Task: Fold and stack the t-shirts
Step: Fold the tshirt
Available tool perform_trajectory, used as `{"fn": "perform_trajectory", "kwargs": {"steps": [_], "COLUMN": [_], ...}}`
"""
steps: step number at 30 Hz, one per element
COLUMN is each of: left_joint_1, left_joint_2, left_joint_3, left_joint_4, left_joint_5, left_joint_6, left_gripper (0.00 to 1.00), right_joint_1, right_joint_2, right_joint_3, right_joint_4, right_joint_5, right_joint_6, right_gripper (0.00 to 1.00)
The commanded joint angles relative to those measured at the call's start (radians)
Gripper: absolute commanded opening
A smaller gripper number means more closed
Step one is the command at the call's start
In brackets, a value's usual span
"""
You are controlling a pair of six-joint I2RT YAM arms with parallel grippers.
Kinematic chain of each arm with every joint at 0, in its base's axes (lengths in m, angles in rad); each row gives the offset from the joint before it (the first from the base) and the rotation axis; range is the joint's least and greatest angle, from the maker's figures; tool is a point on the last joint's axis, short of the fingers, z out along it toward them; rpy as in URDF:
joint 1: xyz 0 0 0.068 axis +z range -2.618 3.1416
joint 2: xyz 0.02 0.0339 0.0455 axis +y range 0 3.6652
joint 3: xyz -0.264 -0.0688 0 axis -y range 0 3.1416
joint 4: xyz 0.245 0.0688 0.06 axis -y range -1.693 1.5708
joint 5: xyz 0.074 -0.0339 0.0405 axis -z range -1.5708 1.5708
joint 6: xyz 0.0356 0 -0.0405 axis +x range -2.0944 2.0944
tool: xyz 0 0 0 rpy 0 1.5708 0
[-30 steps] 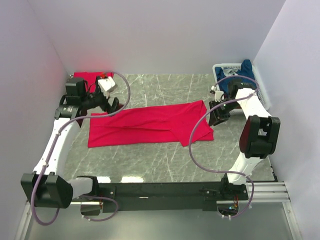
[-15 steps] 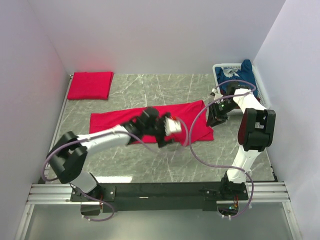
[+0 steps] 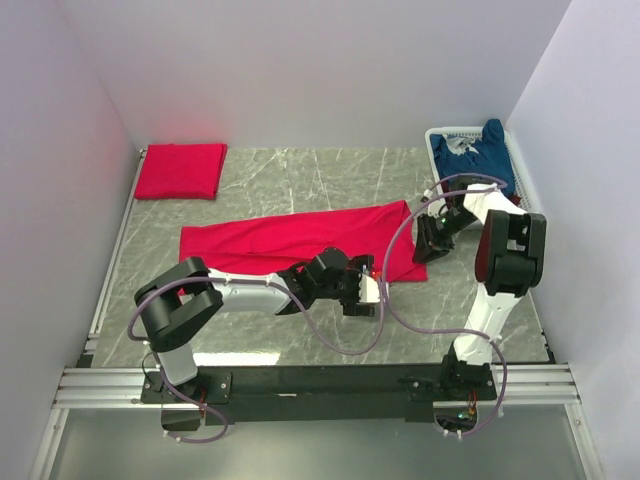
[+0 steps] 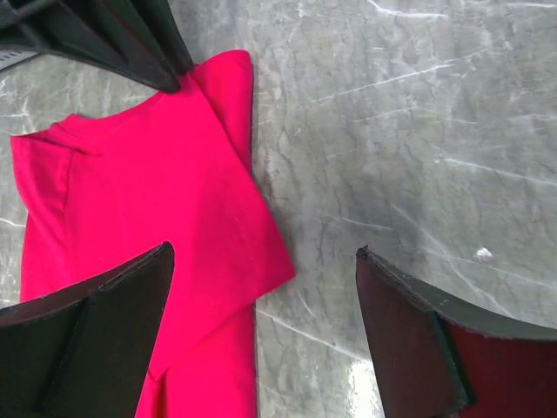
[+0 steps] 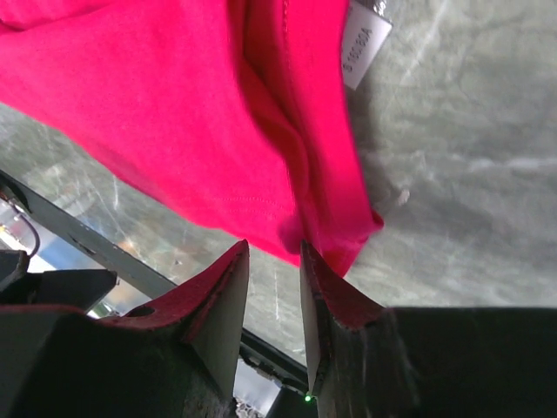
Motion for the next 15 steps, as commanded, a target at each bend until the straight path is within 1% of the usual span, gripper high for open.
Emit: {"fn": "perform_trajectory", "kwargs": {"steps": [1,9,15], "left_joint_1": [-0.008,-0.008,-0.008], "left_joint_2": [0.025,0.047,0.056], "left_joint_3": [0.037,0.034,0.022], "left_joint_4": [0.049,0.054,0.06], "left_joint_5": [-0.02,-0.027,-0.004], "left_joint_6": [0.027,0.024,0.032], "left_gripper": [0.9,0.89,0.88], "right_joint_1": [-0.006,-0.005,-0.005], "right_joint_2": [0.025,0.041,0.021], "right_joint_3": [-0.008,-0.008,-0.034], "right_joint_4": [0.028,0.036,0.048], "right_joint_5": [0.012,0.026,0.051], "right_joint_6": [0.027,0.031,0.035], "right_gripper": [0.37,0.36,0.38]}}
